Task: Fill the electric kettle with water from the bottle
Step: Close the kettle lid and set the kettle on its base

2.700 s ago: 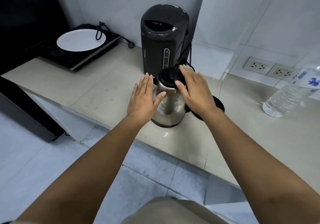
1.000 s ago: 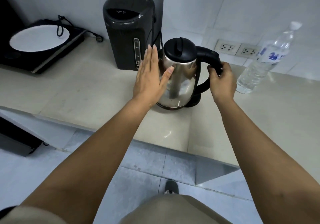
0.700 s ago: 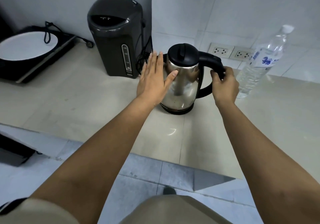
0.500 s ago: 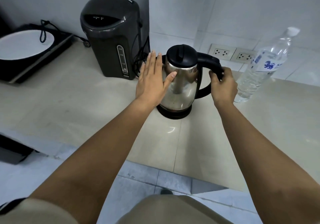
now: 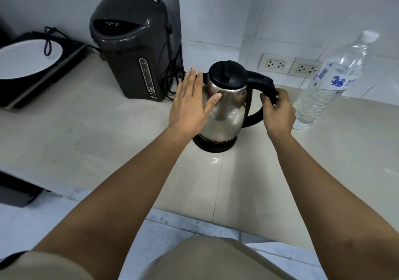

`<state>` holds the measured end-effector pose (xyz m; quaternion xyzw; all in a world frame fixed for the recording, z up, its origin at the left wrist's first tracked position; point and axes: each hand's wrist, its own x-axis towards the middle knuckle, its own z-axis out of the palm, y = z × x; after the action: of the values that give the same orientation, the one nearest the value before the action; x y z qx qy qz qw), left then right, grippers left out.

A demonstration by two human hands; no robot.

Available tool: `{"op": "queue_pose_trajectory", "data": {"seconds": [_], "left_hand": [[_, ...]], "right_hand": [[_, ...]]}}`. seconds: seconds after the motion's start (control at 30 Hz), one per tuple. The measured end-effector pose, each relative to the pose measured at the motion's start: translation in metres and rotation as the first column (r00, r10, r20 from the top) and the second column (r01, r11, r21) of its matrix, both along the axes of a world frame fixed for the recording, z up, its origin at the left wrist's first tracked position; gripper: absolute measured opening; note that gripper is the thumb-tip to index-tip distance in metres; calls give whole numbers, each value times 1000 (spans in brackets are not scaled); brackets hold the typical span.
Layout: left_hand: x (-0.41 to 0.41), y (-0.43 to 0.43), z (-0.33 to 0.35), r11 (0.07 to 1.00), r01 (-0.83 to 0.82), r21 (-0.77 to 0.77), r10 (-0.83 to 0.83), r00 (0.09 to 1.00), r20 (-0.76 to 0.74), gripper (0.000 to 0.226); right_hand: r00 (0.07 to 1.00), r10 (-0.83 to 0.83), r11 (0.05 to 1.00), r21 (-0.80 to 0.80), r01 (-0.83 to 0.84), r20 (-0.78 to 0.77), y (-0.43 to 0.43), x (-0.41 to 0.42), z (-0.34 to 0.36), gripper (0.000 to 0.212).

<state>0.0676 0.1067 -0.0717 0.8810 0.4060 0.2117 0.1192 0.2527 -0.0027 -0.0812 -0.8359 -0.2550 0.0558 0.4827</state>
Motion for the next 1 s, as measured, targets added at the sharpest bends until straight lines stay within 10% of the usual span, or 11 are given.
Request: {"op": "queue_pose_trajectory", "data": {"seconds": [1.0], "left_hand": [[-16,3,-5,1000,19,-13,-20,994,-111,86]], "right_hand": [[988,110,972,-222,-83,112,-8,-11,-13,40]]}}
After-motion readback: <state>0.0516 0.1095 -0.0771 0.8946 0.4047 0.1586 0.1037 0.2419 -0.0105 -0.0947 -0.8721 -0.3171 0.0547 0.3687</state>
